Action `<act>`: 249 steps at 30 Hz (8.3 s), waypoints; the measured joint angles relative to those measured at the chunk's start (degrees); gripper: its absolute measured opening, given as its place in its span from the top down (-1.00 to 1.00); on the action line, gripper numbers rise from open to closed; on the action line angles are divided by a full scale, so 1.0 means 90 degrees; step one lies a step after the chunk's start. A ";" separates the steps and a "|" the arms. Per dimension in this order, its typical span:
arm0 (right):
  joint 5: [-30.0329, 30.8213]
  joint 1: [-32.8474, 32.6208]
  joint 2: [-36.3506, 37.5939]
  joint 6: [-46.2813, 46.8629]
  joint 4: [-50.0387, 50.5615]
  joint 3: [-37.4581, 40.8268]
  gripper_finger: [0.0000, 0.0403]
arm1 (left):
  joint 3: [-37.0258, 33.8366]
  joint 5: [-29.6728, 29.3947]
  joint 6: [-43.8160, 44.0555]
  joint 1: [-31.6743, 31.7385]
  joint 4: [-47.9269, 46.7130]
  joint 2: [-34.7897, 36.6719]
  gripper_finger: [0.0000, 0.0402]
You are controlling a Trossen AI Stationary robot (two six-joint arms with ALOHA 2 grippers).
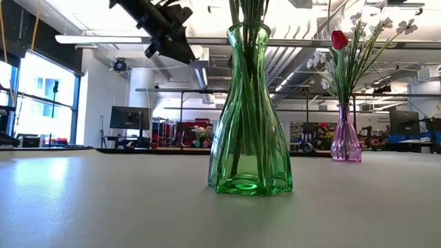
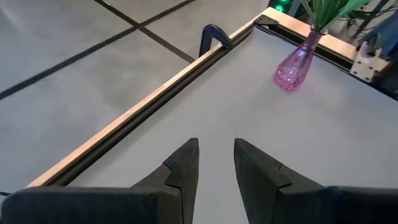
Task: Sort flowers into vase by color
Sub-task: Put the red flower into the purple vase, then adjust the purple vase
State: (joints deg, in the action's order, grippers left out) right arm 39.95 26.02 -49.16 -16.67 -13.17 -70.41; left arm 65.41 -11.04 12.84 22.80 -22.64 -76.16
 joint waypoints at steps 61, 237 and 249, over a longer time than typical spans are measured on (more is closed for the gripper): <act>-0.0957 0.2635 0.2381 0.3347 0.1153 0.3973 1.00 | -0.0002 0.1382 0.1292 0.0303 -0.0416 -0.0053 0.55; -0.6877 0.2640 0.3212 0.3152 0.6091 0.1817 -0.04 | 0.0000 0.1335 0.0028 -0.0463 0.1067 -0.0049 0.51; -0.5535 0.2640 0.2552 0.2851 0.5802 0.2214 -0.03 | 0.0000 0.0479 0.0347 -0.0458 0.1067 -0.0049 0.51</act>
State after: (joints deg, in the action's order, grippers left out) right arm -9.87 49.78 -26.19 8.99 39.05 -50.48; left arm 65.41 -6.73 15.97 18.68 -13.04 -76.60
